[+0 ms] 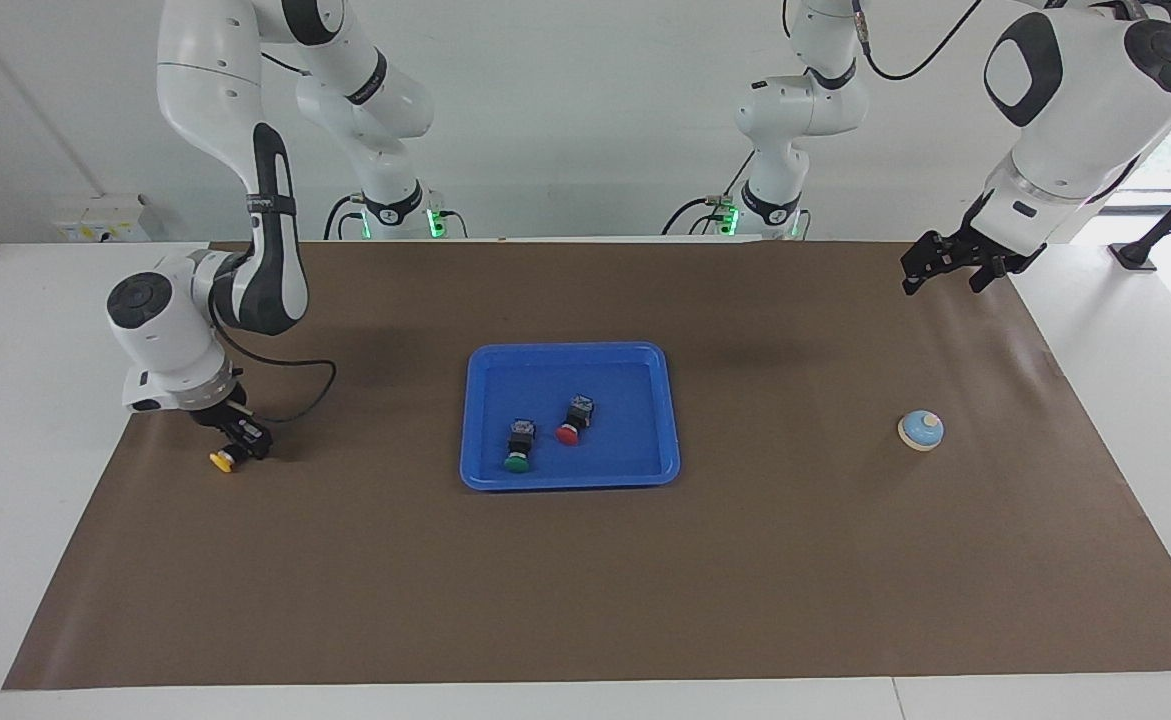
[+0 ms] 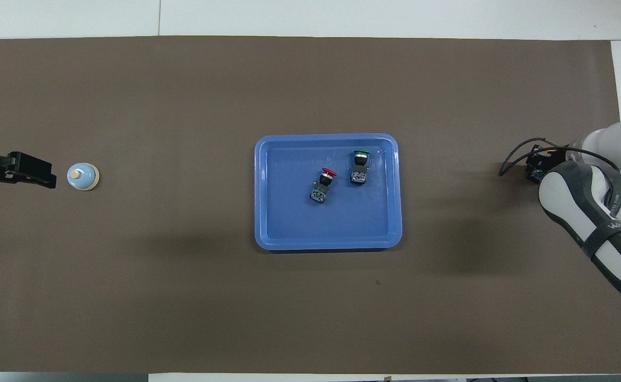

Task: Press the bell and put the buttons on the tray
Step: 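Grasp the yellow-capped button with the right gripper, then place the yellow button in the tray and open the right gripper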

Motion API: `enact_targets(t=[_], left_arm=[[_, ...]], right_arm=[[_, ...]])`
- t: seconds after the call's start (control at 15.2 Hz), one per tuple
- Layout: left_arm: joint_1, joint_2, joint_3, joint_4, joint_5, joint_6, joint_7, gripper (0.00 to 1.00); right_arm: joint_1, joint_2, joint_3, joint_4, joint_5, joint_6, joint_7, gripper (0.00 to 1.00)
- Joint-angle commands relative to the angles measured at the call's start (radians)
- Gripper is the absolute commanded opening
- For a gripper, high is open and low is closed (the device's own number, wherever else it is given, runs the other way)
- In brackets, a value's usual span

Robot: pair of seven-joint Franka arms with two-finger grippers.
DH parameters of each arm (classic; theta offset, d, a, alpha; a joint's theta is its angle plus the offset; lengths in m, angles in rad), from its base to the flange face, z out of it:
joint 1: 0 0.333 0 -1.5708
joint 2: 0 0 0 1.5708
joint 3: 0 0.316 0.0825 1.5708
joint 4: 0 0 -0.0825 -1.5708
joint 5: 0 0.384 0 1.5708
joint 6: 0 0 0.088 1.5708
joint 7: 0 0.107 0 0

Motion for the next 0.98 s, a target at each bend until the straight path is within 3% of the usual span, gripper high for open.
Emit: enact_targets(t=[0.0, 0.26, 0.59, 0.79, 0.92], left_arm=[[-0.006, -0.006, 0.008, 0.005, -0.005, -0.016, -0.009, 1.00], [-0.006, -0.006, 0.008, 0.005, -0.005, -0.016, -0.009, 1.00], [-0.006, -0.006, 0.008, 0.005, -0.005, -0.016, -0.009, 1.00], [-0.006, -0.006, 0.008, 0.005, -0.005, -0.016, -0.009, 1.00], [-0.006, -0.006, 0.008, 0.005, -0.005, -0.016, -0.009, 1.00]], right_arm=[[0.001, -0.007, 0.007, 0.017, 0.017, -0.052, -0.017, 0.00], [0.087, -0.009, 0.015, 0.150, 0.002, -0.215, -0.014, 0.00], [0.329, -0.009, 0.015, 0.447, 0.020, -0.569, 0.099, 0.00], [0.488, 0.020, 0.017, 0.587, 0.061, -0.661, 0.217, 0.00], [0.582, 0.026, 0.015, 0.600, 0.101, -0.643, 0.310, 0.00]])
